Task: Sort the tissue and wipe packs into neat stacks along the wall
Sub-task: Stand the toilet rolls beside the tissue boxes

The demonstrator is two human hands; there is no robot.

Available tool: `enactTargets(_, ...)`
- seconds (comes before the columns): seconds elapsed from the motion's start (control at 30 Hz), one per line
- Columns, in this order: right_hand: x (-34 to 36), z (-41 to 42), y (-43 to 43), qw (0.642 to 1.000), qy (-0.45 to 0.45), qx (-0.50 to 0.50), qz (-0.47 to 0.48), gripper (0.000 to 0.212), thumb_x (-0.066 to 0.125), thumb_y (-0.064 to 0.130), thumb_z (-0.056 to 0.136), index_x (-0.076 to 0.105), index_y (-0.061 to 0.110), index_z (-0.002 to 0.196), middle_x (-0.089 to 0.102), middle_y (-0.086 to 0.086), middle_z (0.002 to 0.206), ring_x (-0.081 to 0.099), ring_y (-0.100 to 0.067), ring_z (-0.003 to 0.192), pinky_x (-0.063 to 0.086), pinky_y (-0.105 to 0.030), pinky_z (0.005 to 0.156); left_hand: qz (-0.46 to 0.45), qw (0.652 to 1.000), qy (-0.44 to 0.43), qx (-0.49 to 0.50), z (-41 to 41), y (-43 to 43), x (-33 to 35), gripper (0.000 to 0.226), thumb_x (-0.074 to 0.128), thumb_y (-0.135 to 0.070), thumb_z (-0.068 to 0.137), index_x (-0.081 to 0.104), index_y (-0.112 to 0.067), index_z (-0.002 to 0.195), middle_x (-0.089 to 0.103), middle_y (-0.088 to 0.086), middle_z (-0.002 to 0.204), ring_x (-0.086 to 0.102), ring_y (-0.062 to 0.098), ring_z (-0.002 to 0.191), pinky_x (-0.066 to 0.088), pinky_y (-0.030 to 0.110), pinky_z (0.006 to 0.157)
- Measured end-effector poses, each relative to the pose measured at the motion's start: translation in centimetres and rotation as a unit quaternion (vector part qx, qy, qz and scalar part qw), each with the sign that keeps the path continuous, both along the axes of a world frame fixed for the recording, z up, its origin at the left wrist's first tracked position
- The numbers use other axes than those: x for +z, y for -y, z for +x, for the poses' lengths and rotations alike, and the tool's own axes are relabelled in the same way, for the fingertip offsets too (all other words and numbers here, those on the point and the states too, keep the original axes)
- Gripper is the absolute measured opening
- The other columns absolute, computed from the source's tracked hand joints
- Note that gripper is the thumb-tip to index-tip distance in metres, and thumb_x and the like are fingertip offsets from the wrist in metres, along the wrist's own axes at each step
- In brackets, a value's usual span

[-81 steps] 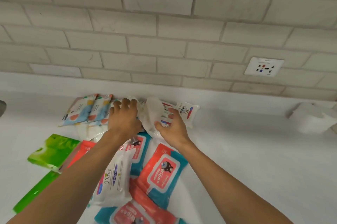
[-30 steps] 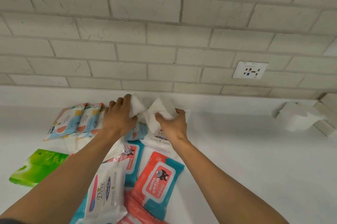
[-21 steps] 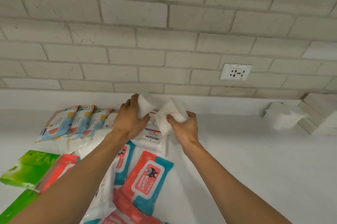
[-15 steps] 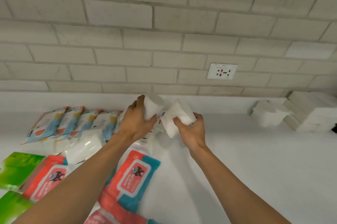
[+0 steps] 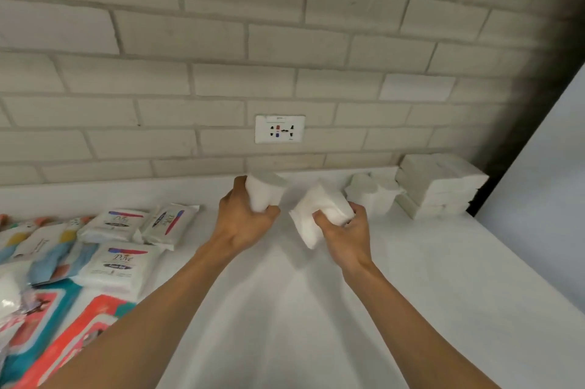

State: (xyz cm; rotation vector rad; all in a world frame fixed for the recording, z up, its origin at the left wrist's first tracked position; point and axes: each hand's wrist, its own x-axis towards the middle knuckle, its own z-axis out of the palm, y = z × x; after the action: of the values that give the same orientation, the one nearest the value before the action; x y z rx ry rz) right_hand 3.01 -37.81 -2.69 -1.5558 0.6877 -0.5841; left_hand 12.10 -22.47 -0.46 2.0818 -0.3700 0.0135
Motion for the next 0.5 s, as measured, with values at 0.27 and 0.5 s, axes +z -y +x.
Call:
enactTargets(0.27,0.2,-1.8,10.3,0.999,-0.027,-0.023,-0.028,0.058,0.078,0.027,0.077,0.046,0.021,0.125,0.062,0.008,0.097,0.062,-0.006,0.084,0.049,-0.018,0.066,-0.066,0.994,-0.085,0.011,-1.4,10.9,-0.3,0.057,0.070,-0.031,0.080,0.045,-0.017,0.130,0.053,-0.006,0.104,0.051,0.016,0.091,0.043,0.025,0.074)
enactTargets(0.5,1.3,-1.6,18.7,0.991,-0.071,-0.048,-0.102,0.062,0.078,0.029,0.078,0.048,0.014,0.129,0.061,0.003,0.105,0.060,-0.017,0.090,0.046,-0.022,0.072,-0.114,0.986,-0.122,0.025,-1.3,19.4,-0.1,0.050,0.068,-0.032,0.082,0.047,-0.019,0.126,0.057,-0.006,0.104,0.054,0.014,0.088,0.042,0.022,0.068)
